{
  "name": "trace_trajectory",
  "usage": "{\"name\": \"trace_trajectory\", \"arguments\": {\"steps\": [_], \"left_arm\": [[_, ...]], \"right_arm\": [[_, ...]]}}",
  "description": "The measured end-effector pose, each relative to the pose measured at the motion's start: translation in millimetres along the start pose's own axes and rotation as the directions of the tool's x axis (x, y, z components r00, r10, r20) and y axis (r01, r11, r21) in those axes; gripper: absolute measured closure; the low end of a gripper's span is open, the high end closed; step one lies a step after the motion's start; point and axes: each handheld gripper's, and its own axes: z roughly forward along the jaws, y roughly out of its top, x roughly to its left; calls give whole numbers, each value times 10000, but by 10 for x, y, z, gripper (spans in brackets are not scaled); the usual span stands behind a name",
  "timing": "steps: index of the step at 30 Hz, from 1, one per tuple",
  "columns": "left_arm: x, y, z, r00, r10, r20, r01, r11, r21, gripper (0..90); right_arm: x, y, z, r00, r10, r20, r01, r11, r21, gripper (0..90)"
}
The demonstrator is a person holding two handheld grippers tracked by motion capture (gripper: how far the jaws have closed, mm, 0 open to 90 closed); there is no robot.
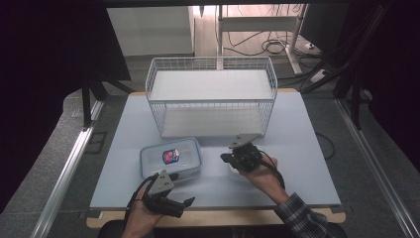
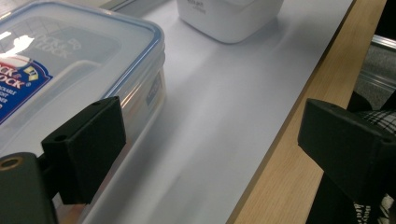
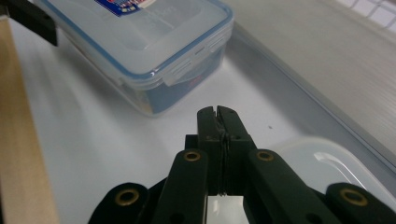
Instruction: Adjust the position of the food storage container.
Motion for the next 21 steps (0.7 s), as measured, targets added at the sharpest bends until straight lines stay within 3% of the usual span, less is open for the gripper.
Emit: {"name": "trace_trajectory", "arguments": {"steps": [4,6,13,21], "left_arm": [[-3,-6,8,9999,73,-77,-72,9999,105,76],[-9,-4,9,10000,89,-13,-89,10000,26,76],[-29,4,21,9998,200,90,-200,9998,-22,72],[-29,2,28,9998,207,69,-207,9998,30,72]], "right_arm": [[-45,7,233,9999,16,116,-24,9972,743,894],[-82,-48,234,9999,92,126,-101,9974,707,895],[-258,-229,1,9968,548,581,-585,9963,634,896],[-464,-499,-314,9867,1153,1149,-1225,9908,571,896]]}}
